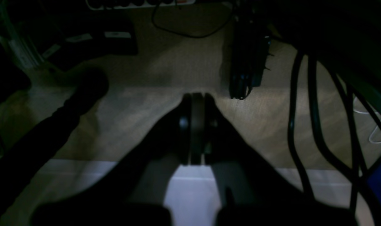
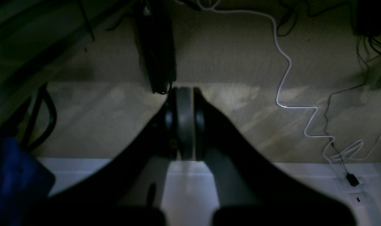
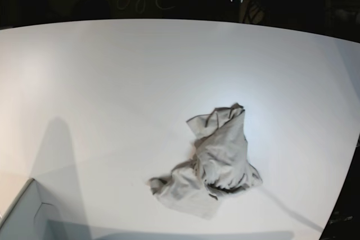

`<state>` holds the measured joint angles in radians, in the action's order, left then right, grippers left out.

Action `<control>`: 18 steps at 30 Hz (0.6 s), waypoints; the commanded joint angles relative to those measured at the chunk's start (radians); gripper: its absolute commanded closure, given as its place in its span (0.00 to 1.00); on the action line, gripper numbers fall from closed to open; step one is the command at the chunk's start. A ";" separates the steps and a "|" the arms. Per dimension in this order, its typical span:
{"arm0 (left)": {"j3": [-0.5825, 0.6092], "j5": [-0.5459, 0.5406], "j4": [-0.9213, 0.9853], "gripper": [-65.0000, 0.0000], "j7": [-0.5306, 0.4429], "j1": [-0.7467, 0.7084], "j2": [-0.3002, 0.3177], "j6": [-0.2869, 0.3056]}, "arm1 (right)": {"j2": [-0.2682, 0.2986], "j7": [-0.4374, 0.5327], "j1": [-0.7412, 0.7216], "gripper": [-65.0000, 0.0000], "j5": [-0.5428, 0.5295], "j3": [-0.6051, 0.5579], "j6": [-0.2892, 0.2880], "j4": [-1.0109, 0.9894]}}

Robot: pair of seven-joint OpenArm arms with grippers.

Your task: Layout the t-shirt on the table in an organized manner, then fold the t-shirt properly

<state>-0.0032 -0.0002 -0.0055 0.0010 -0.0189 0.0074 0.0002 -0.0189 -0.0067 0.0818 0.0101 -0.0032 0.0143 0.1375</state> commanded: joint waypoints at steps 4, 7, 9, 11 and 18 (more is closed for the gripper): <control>0.002 0.004 0.000 1.00 0.003 -0.003 -0.001 -0.006 | 0.003 0.001 0.011 1.00 -0.005 0.001 -0.020 0.001; 0.002 0.004 0.000 1.00 0.001 -0.003 0.001 -0.006 | 0.003 -0.002 0.011 1.00 -0.005 -0.002 -0.020 0.001; 0.002 0.002 0.000 1.00 0.000 -0.005 0.001 -0.006 | 0.003 -0.002 0.011 1.00 -0.005 -0.002 -0.020 0.001; 0.002 0.002 0.000 1.00 0.000 -0.006 0.004 -0.006 | 0.003 0.000 0.022 1.00 -0.005 -0.002 -0.020 0.003; 0.001 0.002 0.000 1.00 -0.002 -0.022 0.015 -0.006 | 0.004 -0.002 0.025 1.00 -0.005 -0.004 -0.020 0.004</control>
<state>-0.0032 -0.0002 -0.0051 0.0010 -0.0395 0.0242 -0.0006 -0.0166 -0.0074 0.1032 0.0101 -0.0063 0.0135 0.1398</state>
